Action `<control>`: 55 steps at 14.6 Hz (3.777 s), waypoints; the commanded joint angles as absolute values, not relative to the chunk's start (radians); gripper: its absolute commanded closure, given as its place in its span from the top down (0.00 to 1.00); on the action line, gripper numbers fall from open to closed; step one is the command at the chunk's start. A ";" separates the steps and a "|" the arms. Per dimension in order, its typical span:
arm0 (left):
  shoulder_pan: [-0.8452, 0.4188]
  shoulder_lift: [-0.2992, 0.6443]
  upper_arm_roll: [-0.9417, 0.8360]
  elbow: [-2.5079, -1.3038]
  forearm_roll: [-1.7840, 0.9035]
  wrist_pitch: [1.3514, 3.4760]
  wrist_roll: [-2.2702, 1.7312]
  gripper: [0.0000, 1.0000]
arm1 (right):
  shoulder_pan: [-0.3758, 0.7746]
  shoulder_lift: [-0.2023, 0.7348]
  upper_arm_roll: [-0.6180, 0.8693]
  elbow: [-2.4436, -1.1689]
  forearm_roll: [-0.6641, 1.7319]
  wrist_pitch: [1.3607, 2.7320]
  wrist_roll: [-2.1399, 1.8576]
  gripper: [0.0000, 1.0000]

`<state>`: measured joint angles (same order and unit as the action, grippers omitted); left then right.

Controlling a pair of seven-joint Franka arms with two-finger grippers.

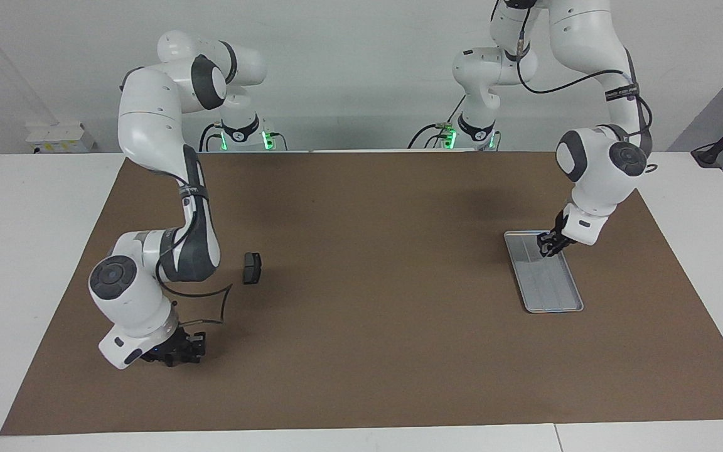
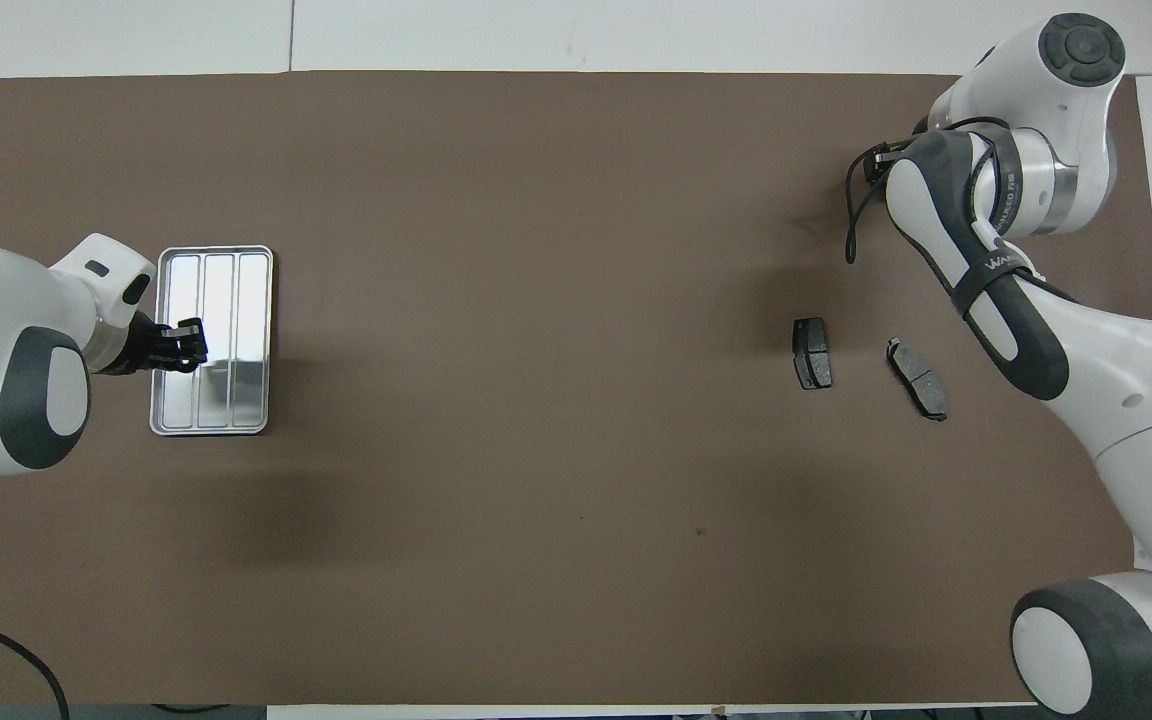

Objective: Pick bearing gear from pile to tray

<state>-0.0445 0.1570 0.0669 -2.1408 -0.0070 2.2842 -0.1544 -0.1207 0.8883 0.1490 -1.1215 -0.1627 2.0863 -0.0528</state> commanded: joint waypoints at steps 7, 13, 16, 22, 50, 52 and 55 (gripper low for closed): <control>-0.054 0.127 0.067 -2.238 0.002 2.341 -0.144 0.00 | -0.150 0.894 0.186 -1.109 -0.170 2.059 -0.083 0.30; -0.058 0.129 0.067 -2.263 0.002 2.378 -0.146 0.00 | -0.146 0.893 0.187 -1.108 -0.170 2.051 -0.078 0.00; -0.058 0.127 0.067 -2.267 0.002 2.378 -0.144 0.08 | -0.094 0.882 0.190 -1.063 -0.169 1.938 -0.011 0.00; -0.058 0.132 0.061 -2.223 0.000 2.358 -0.156 0.61 | 0.118 0.830 0.187 -1.037 -0.120 1.847 0.487 0.00; -0.186 0.160 0.055 -2.023 -0.046 2.241 -0.433 1.00 | 0.566 0.939 0.100 -1.035 -0.161 2.074 1.332 1.00; -0.189 0.169 0.057 -2.007 -0.073 2.241 -0.455 1.00 | 0.533 0.899 0.107 -1.035 -0.163 2.008 1.243 1.00; -0.218 0.178 0.055 -1.971 -0.078 2.241 -0.511 1.00 | 0.460 0.803 0.117 -1.035 -0.147 1.904 1.082 1.00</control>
<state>-0.1831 0.1516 0.0478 -2.0213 -0.0652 2.2640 -0.4604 0.5201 0.8874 0.0958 -1.0182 -0.1501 1.9784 1.1879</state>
